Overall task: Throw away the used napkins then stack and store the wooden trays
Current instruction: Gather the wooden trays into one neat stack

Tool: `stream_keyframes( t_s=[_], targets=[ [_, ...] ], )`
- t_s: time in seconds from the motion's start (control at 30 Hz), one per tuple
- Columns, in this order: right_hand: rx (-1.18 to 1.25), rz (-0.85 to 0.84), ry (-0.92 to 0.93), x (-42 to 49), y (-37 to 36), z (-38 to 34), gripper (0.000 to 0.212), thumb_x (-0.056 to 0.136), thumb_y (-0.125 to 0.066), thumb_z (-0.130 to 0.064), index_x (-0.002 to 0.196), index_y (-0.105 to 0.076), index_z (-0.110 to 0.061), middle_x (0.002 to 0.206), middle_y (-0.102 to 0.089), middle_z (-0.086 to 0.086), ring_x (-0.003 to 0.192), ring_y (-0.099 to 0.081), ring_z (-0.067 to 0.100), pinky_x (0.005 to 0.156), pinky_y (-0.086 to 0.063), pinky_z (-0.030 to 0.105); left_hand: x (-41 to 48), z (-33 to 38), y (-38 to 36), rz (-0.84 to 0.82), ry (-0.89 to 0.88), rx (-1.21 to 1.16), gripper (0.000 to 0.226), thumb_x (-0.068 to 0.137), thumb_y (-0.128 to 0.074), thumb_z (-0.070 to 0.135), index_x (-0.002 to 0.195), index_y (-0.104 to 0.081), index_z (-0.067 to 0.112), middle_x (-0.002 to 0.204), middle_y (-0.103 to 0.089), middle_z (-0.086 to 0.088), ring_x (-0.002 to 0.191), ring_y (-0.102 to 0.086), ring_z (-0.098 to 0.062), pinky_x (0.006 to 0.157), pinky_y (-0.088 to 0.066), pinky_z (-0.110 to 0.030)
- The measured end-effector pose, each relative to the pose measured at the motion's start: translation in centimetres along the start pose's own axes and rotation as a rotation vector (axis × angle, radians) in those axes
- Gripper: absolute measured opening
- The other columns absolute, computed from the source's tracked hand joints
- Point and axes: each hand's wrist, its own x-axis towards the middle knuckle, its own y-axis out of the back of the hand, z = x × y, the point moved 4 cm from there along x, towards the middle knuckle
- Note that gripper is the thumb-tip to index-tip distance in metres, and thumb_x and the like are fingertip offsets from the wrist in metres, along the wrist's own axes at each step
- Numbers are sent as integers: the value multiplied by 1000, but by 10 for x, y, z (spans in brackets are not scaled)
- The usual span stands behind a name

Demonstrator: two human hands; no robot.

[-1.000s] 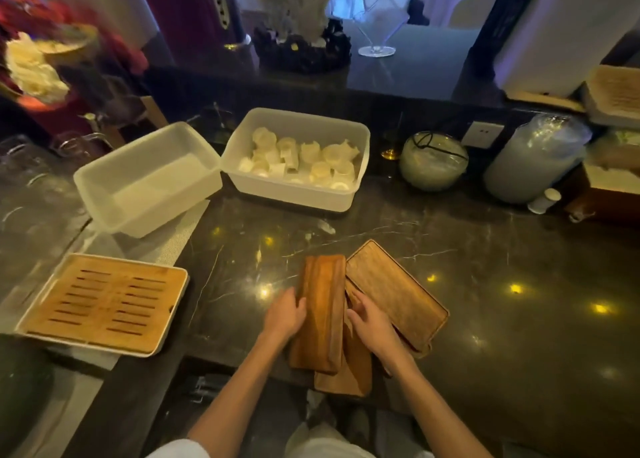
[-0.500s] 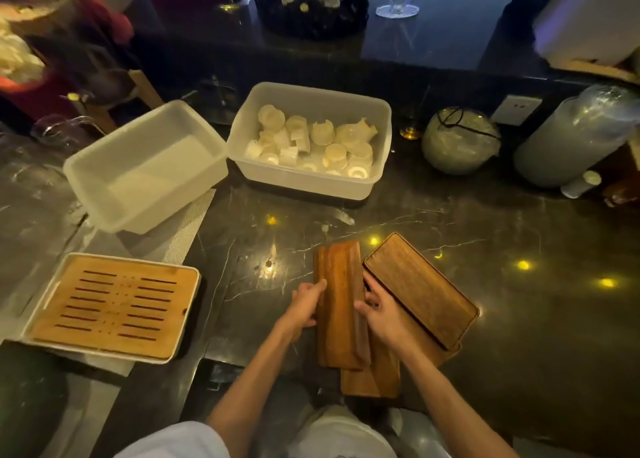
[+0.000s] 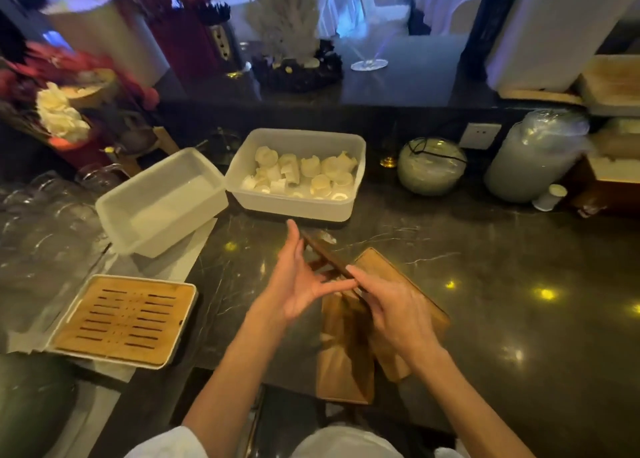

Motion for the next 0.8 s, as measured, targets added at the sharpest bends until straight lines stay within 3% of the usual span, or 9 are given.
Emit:
stream_keyframes(
  t_s=[0.1, 0.27, 0.33, 0.4, 0.47, 0.53, 0.57, 0.7, 0.8],
  targets=[
    [-136, 26, 12, -42, 34, 36, 61, 85, -55, -13, 138, -47, -41, 117, -67, -12, 97, -65, 9, 67, -54, 23, 7, -49, -42, 79, 56, 68, 68, 84, -70, 43, 142, -38, 26, 140, -48, -23, 124, -50, -48, 86, -49, -68],
    [-17, -122, 9, -120, 101, 136, 47, 90, -59, -18, 133, -56, -35, 133, -59, 1, 124, -53, 26, 100, -47, 38, 21, -157, -107, 160, -117, 183, 39, 99, -41, 4, 134, -50, 18, 122, -66, -17, 112, -63, -39, 79, -55, -63],
    [-179, -56, -194, -156, 134, 191, 47, 93, -57, -31, 139, -51, -24, 149, -42, 14, 139, -32, 39, 115, -29, 45, 26, -201, -125, 189, -149, 106, 39, 99, -40, 2, 134, -50, 15, 121, -65, -15, 111, -62, -36, 72, -59, -56],
    [-168, -88, -613, -204, 160, 250, 65, 94, -50, -45, 151, -28, -21, 159, -16, 17, 146, -14, 39, 117, -18, 47, 30, -242, -135, 183, -111, 30, 40, 99, -40, 4, 138, -45, 14, 131, -57, -17, 117, -58, -38, 70, -59, -52],
    [165, -171, -853, -245, 175, 284, 66, 94, -49, -49, 150, -30, -19, 157, -27, 15, 141, -31, 31, 113, -33, 42, 34, -276, -146, 140, -64, -7, 42, 100, -41, 7, 140, -43, 18, 137, -52, -18, 123, -54, -41, 76, -58, -51],
    [460, -116, -876, -266, 186, 301, 37, 96, -52, -35, 131, -53, -21, 133, -58, 12, 111, -61, 17, 81, -55, 23, 40, -304, -158, 99, -40, 6, 39, 100, -42, 9, 136, -46, 23, 135, -54, -15, 121, -56, -41, 79, -58, -50],
    [516, -38, -908, -272, 193, 306, 29, 97, -53, -27, 125, -57, -22, 117, -66, 6, 97, -64, 12, 66, -55, 17, 45, -314, -161, 108, -56, 77, 36, 100, -43, 10, 133, -49, 24, 130, -58, -12, 117, -60, -38, 77, -59, -47],
    [464, 170, -969, -288, 198, 321, 38, 95, -57, -13, 132, -55, -19, 84, -63, -13, 73, -60, 2, 54, -47, 10, 74, -335, -151, 347, -212, 781, 34, 96, -53, 14, 130, -50, 23, 116, -60, 2, 100, -67, -21, 67, -62, -34],
    [430, 210, -1063, -292, 191, 340, 36, 97, -51, -12, 133, -56, -17, 96, -68, -6, 78, -60, 4, 58, -45, 10, 110, -339, -144, 348, -263, 1261, 28, 99, -46, 23, 124, -58, 17, 107, -63, 4, 100, -62, -14, 86, -56, -39]
  ],
)
